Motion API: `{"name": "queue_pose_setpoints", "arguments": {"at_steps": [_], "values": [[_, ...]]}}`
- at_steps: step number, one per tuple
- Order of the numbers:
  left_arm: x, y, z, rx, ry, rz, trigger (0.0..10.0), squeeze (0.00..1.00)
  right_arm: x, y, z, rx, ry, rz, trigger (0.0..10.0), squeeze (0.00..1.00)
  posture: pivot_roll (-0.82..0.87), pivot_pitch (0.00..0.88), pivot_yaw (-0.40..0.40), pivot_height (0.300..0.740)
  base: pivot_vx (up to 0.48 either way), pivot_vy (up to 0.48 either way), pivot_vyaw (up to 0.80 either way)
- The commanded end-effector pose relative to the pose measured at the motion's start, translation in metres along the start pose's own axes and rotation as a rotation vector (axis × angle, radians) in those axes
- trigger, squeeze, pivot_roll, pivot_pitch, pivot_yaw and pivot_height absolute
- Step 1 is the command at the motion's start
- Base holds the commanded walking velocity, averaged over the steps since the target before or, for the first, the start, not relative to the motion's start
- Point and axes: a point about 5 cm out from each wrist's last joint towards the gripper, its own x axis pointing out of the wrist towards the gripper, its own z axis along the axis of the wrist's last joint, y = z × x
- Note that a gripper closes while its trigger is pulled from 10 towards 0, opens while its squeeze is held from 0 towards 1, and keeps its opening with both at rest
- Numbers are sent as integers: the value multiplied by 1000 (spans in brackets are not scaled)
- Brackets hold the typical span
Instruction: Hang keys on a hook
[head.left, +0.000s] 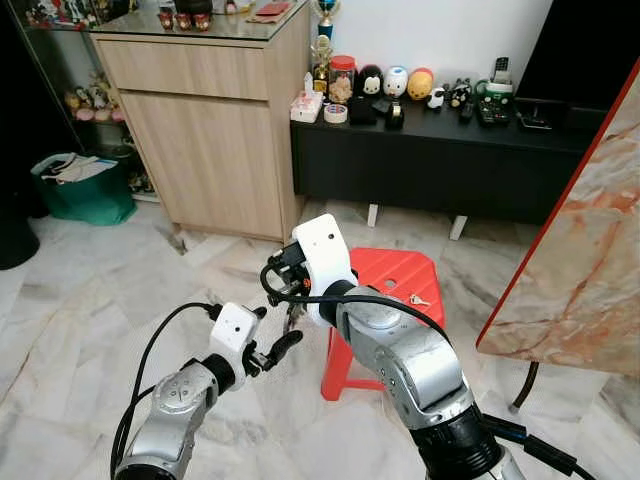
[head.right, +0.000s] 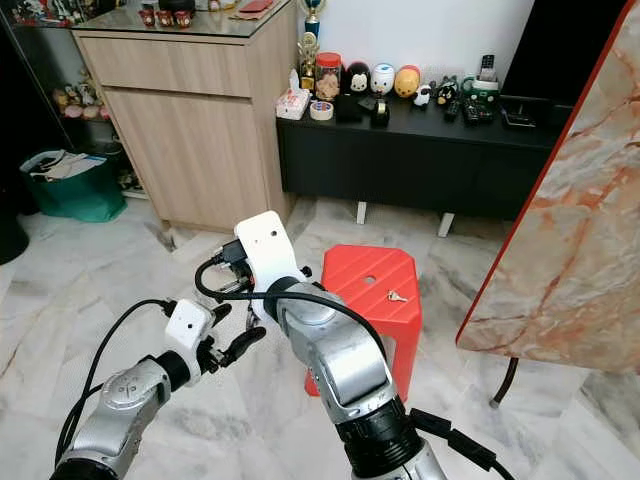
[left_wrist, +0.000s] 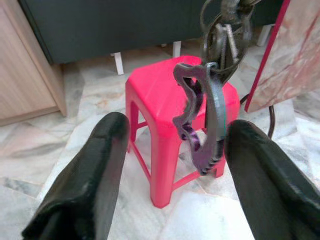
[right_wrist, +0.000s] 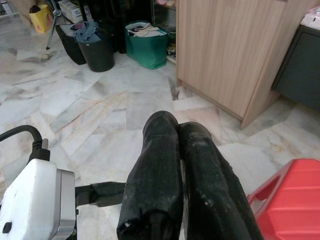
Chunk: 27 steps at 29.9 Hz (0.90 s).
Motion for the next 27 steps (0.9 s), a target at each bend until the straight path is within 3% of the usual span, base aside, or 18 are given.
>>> {"name": "queue_pose_setpoints", "arguments": {"at_steps": [1, 27], "values": [[0, 4, 0, 9, -4, 26, 0, 0, -3, 4, 12, 2, -48, 11, 10000, 0, 22, 13, -39, 740, 0, 0, 0], [2, 9, 4, 15, -53, 87, 0, 0, -2, 5, 9, 9, -37, 25, 10000, 0, 22, 16, -44, 740, 0, 0, 0]]}}
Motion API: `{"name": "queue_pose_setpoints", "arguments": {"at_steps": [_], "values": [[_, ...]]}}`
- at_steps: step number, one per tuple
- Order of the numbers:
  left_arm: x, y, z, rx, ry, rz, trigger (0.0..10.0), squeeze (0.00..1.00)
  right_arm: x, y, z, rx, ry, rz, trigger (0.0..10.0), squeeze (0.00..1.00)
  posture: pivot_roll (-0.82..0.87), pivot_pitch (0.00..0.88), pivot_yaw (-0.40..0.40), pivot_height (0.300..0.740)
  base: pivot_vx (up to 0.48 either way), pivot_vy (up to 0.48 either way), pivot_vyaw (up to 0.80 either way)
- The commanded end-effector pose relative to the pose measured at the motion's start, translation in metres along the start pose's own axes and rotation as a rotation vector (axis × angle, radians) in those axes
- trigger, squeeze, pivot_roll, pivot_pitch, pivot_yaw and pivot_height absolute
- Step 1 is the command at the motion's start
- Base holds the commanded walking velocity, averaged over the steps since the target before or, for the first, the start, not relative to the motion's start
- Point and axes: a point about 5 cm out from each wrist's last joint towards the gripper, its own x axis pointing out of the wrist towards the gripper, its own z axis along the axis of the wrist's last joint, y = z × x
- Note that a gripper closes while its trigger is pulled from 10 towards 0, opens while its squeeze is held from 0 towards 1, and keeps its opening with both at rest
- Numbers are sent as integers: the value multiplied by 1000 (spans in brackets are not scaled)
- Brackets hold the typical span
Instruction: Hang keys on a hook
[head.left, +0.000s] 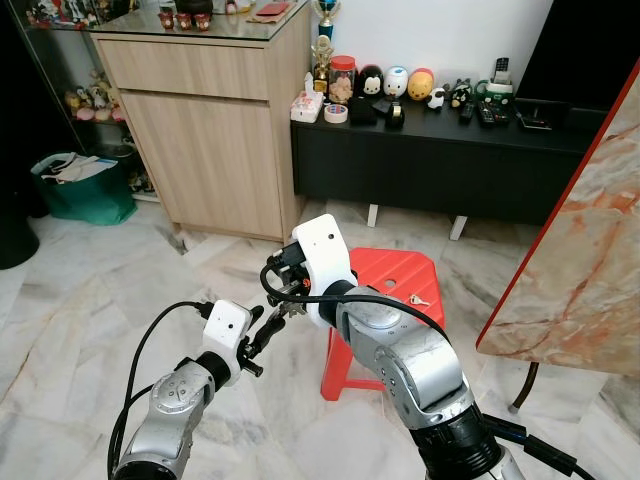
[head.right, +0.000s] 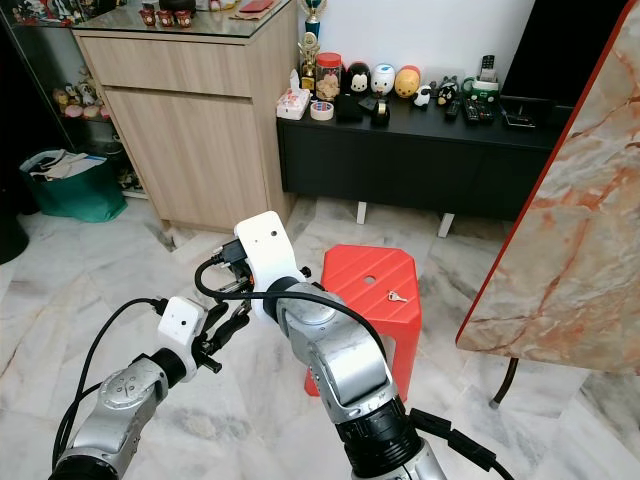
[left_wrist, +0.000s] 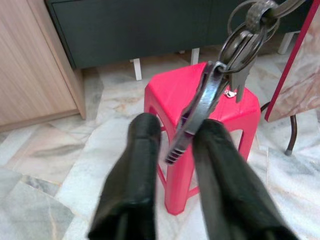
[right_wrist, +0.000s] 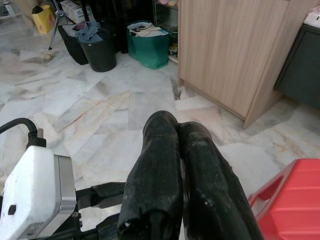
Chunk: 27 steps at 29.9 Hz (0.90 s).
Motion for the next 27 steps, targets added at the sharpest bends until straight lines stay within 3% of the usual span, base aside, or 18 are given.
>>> {"name": "queue_pose_setpoints", "arguments": {"at_steps": [1, 14, 27], "values": [[3, 2, 5, 1, -25, 11, 0, 0, -2, 4, 9, 3, -35, 14, 10000, 0, 24, 16, -44, 740, 0, 0, 0], [0, 3, 6, -5, -49, 7, 0, 0, -3, -9, 8, -2, -33, -37, 10000, 0, 24, 16, -44, 740, 0, 0, 0], [0, 1, 3, -5, -39, 1, 0, 0, -3, -10, 9, 1, -36, -39, 10000, 0, 23, 16, -44, 740, 0, 0, 0]]}}
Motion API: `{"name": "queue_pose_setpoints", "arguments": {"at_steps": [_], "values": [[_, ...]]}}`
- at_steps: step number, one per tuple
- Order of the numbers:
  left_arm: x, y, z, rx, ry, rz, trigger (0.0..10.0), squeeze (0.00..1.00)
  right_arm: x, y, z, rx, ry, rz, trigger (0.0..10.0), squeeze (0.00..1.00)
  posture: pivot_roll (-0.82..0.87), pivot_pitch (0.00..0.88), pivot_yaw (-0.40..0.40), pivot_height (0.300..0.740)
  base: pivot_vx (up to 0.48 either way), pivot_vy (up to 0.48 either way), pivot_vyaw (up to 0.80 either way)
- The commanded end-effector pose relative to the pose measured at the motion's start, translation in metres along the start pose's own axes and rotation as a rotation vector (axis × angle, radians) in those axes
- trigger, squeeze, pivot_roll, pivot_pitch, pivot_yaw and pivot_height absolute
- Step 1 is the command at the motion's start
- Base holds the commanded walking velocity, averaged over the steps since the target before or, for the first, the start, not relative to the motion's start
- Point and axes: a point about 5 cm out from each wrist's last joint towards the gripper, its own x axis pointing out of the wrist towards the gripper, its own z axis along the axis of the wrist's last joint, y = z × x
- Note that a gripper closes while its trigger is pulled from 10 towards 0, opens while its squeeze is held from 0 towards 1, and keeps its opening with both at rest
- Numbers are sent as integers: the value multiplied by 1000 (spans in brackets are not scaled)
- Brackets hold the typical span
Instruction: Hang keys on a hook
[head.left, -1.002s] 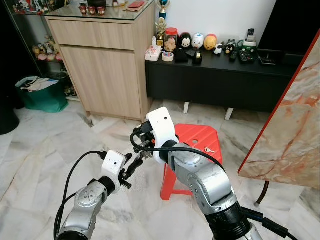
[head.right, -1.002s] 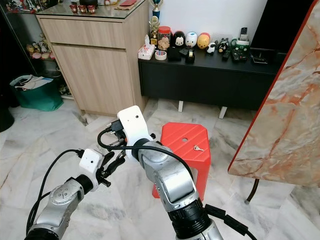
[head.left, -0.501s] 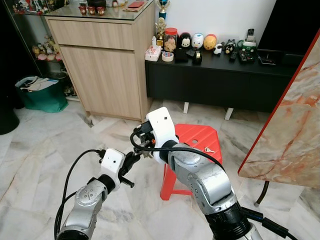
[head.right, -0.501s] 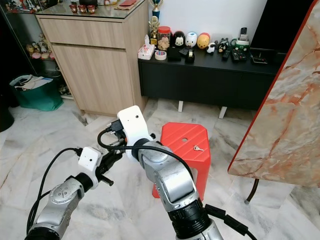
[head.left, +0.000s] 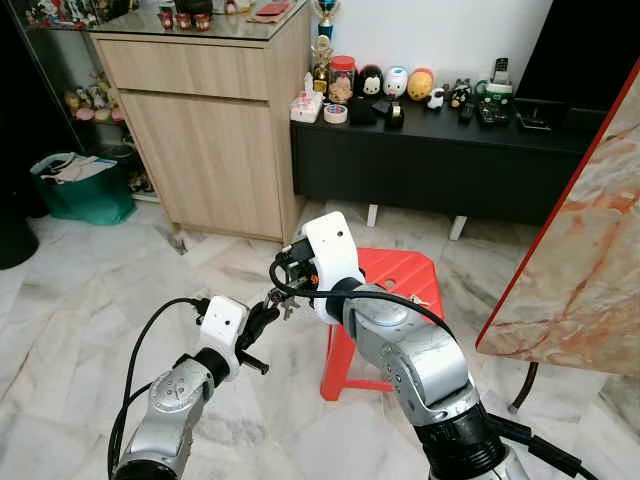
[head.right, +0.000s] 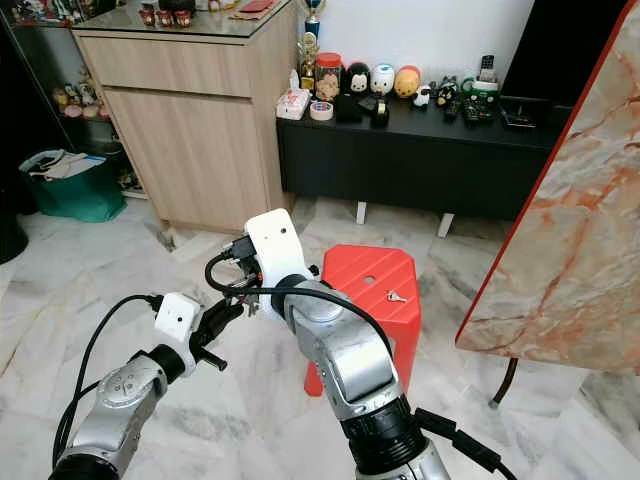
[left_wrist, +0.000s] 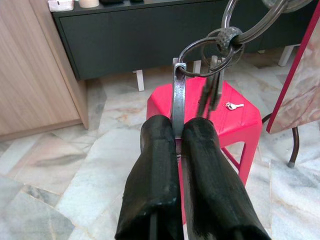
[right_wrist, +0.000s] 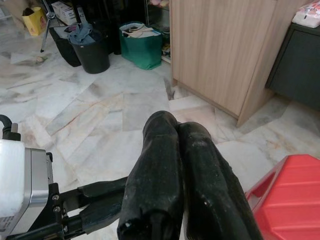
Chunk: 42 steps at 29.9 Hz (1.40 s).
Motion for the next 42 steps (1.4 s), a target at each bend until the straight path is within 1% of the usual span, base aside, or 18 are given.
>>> {"name": "queue_pose_setpoints", "arguments": {"at_steps": [1, 3, 4, 5, 6, 14, 15, 19, 24, 25, 26, 29, 31, 34, 35, 37, 39, 42], "values": [[0, -1, -2, -2, 5, -8, 0, 0, -1, -2, 9, -11, -34, -6, 10000, 0, 24, 15, -44, 740, 0, 0, 0], [0, -1, -2, -1, 6, -7, 0, 0, -1, -3, 9, -11, -35, -6, 10000, 0, 24, 15, -44, 740, 0, 0, 0], [-1, -1, -2, -1, 6, -7, 0, 0, -1, -3, 9, -10, -36, -7, 10000, 169, 24, 15, -44, 740, 0, 0, 0], [-1, -1, -2, -1, 6, -6, 0, 0, -1, -5, 9, -11, -38, -10, 10000, 765, 23, 15, -44, 740, 0, 0, 0], [-1, -1, -2, 0, 7, -6, 0, 0, -1, -6, 9, -10, -39, -13, 10000, 1000, 23, 15, -44, 740, 0, 0, 0], [-2, 0, -5, 5, 21, -7, 0, 0, -3, -22, 16, 5, -98, -96, 10000, 937, 22, 11, -42, 740, 0, 0, 0], [-3, 0, -6, 6, 26, -5, 0, 0, -5, -28, 18, 9, -119, -124, 10000, 0, 21, 10, -41, 740, 0, 0, 0], [-4, 0, -7, 10, 32, -5, 0, 0, -7, -37, 19, 11, -135, -164, 10000, 0, 22, 9, -41, 740, 0, 0, 0], [-10, 7, -16, 120, 109, 37, 0, 0, -18, -86, 9, 65, -146, -355, 10000, 0, 27, 6, -37, 740, 0, 0, 0], [-11, 9, -20, 180, 140, 49, 1490, 0, -20, -98, 0, 63, -124, -401, 10000, 0, 25, 5, -37, 740, 0, 0, 0], [-12, 10, -22, 221, 159, 56, 10000, 0, -22, -106, -6, 60, -108, -433, 10000, 0, 25, 5, -37, 740, 0, 0, 0], [-15, 14, -29, 270, 209, 90, 10000, 0, -26, -130, -48, 52, 21, -517, 10000, 0, 21, 5, -35, 740, 0, 0, 0], [-15, 14, -29, 270, 209, 90, 10000, 0, -26, -130, -48, 52, 21, -517, 10000, 0, 21, 5, -35, 740, 0, 0, 0], [-33, 17, -71, 472, 531, 37, 10000, 0, -41, -148, -133, 22, 296, -595, 10000, 0, 31, 6, -28, 740, 0, 0, 0], [-33, 17, -71, 472, 531, 37, 10000, 0, -41, -148, -133, 22, 296, -595, 10000, 0, 31, 6, -28, 740, 0, 0, 0], [-55, 21, -97, 574, 730, -28, 10000, 0, -53, -146, -171, 23, 416, -599, 10000, 0, 34, 9, -23, 740, 0, 0, 0], [-55, 21, -97, 574, 730, -28, 10000, 0, -53, -146, -171, 23, 416, -599, 10000, 0, 34, 9, -23, 740, 0, 0, 0], [-105, 17, -137, 524, 1006, -105, 10000, 0, -69, -128, -221, 42, 565, -556, 10000, 0, 31, 12, -7, 740, 0, 0, 0]]}}
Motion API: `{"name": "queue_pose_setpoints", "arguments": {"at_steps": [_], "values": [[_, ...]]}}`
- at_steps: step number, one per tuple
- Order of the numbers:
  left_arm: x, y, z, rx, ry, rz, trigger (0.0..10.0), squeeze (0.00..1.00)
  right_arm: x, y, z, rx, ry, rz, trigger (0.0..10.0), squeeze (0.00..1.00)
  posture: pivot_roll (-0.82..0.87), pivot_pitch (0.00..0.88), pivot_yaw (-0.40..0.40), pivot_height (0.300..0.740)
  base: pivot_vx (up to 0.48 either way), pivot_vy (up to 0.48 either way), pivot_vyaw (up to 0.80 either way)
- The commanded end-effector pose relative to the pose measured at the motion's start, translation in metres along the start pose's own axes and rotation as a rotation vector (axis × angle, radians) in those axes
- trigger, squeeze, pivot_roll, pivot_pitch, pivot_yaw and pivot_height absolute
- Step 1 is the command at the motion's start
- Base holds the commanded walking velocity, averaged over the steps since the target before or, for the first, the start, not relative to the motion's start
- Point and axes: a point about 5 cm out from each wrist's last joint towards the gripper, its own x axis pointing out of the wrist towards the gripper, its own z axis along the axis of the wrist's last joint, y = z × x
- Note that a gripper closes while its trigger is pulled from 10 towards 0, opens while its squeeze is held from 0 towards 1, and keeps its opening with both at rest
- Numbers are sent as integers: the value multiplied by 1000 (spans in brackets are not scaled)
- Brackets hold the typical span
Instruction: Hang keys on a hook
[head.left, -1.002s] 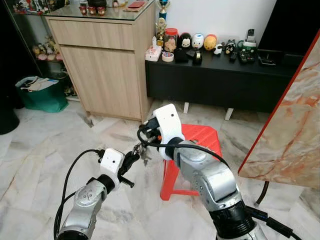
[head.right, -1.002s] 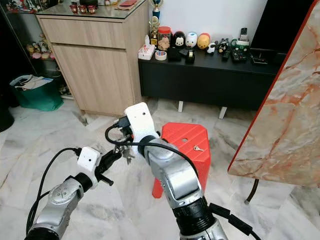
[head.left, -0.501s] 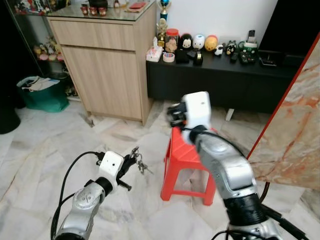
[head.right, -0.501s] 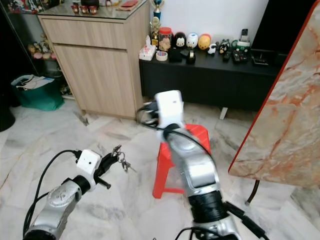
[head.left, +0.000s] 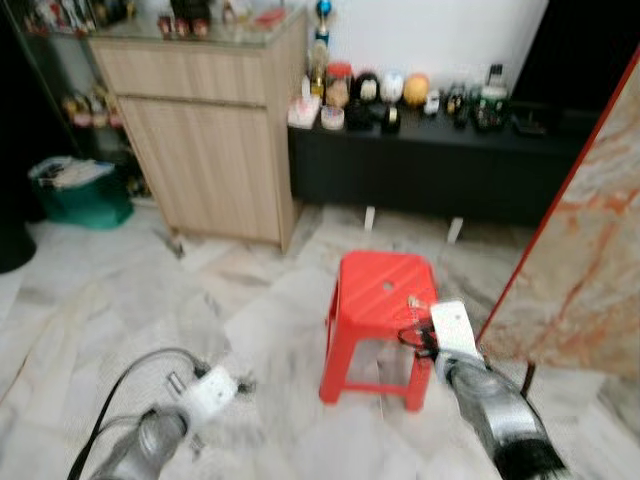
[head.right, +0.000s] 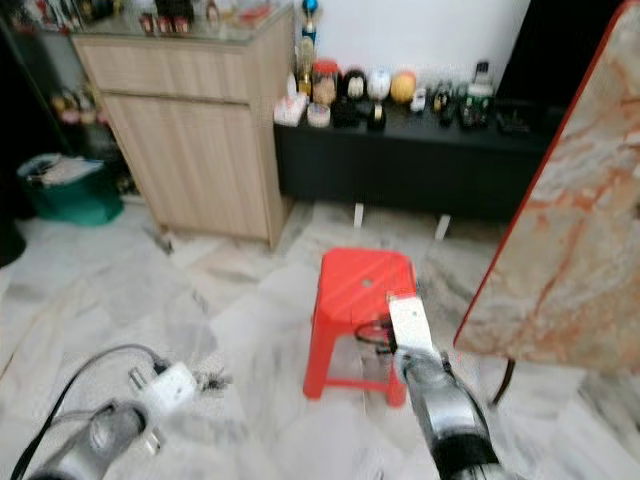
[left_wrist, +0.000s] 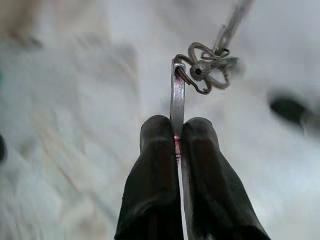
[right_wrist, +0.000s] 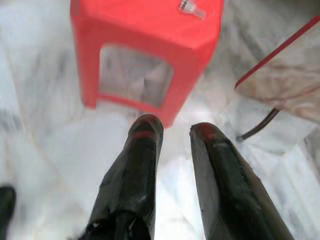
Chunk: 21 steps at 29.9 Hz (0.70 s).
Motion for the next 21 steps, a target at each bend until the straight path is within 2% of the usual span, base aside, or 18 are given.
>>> {"name": "queue_pose_setpoints", "arguments": {"at_steps": [1, 4, 5, 6, 10, 13, 14, 15, 16, 17, 18, 19, 21], "values": [[-5, -20, -33, -3, 142, -81, 10000, 0, 0, 9, -22, -37, 43, 30, 10000, 0, 31, 12, -7, 740, 0, 0, 0], [-8, -32, -50, -11, 211, -100, 10000, 0, 0, 13, -45, -50, 91, 43, 10000, 0, 34, 14, -6, 740, 0, 0, 0], [-8, -32, -50, -11, 211, -100, 10000, 0, 0, 13, -45, -50, 91, 43, 10000, 0, 34, 14, -6, 740, 0, 0, 0], [-8, -36, -51, -39, 216, -95, 10000, 0, -2, 16, -61, -53, 135, 53, 10000, 0, 33, 15, -9, 740, 0, 0, 0], [-6, -35, -48, -34, 202, -67, 10000, 0, -4, 18, -73, -53, 161, 63, 10000, 0, 39, 16, -11, 740, 0, 0, 0], [-3, -18, -34, -54, 134, 75, 10000, 0, -7, 20, -87, -45, 202, 59, 10000, 0, 31, 15, -12, 740, 0, 0, 0], [-1, -9, -25, -90, 86, 145, 10000, 0, -8, 20, -90, -40, 213, 54, 10000, 0, 33, 14, -12, 740, 0, 0, 0], [-1, -9, -25, -90, 86, 145, 10000, 0, -8, 20, -90, -40, 213, 54, 10000, 0, 33, 14, -12, 740, 0, 0, 0], [-1, 2, -12, -163, 6, 214, 10000, 0, -9, 21, -93, -28, 222, 52, 10000, 0, 33, 13, -12, 740, 0, 0, 0], [-1, 2, -12, -163, 6, 214, 10000, 0, -9, 21, -93, -28, 222, 52, 10000, 0, 33, 13, -12, 740, 0, 0, 0], [-2, 23, 16, -364, -187, 321, 10000, 0, -11, 23, -100, -4, 235, 55, 10000, 0, 33, 13, -13, 740, 0, 0, 0], [-4, 28, 26, -454, -263, 339, 10000, 0, -12, 24, -102, 6, 243, 59, 10000, 0, 33, 12, -13, 740, 0, 0, 0], [-6, 33, 37, -536, -351, 355, 10000, 0, -13, 26, -107, 12, 255, 68, 10000, 0, 31, 10, -15, 740, 0, 0, 0]]}}
